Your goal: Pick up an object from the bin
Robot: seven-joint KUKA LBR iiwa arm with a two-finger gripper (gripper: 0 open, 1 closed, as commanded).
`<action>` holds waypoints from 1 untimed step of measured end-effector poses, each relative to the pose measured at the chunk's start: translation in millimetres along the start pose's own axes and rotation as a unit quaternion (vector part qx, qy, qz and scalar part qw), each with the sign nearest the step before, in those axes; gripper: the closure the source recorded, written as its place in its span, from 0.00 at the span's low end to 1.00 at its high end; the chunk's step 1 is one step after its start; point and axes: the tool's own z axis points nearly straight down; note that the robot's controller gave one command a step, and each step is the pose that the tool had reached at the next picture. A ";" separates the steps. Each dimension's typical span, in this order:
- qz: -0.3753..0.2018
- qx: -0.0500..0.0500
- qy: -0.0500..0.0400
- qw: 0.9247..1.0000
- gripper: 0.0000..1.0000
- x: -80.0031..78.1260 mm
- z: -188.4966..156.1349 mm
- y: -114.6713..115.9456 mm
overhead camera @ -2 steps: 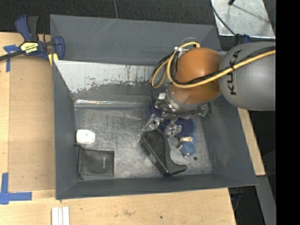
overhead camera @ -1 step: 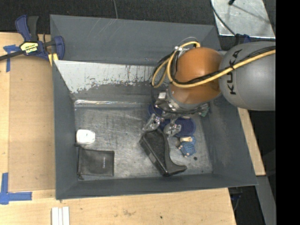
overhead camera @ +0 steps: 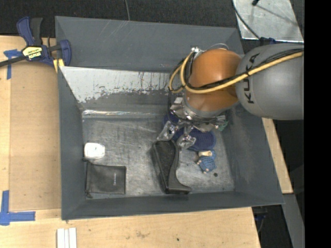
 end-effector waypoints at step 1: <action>0.004 0.009 -0.005 1.000 1.00 -0.1 -1.6 8.8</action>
Offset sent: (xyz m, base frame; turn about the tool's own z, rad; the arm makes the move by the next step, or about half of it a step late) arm -0.0140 0.0107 -0.0070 0.0065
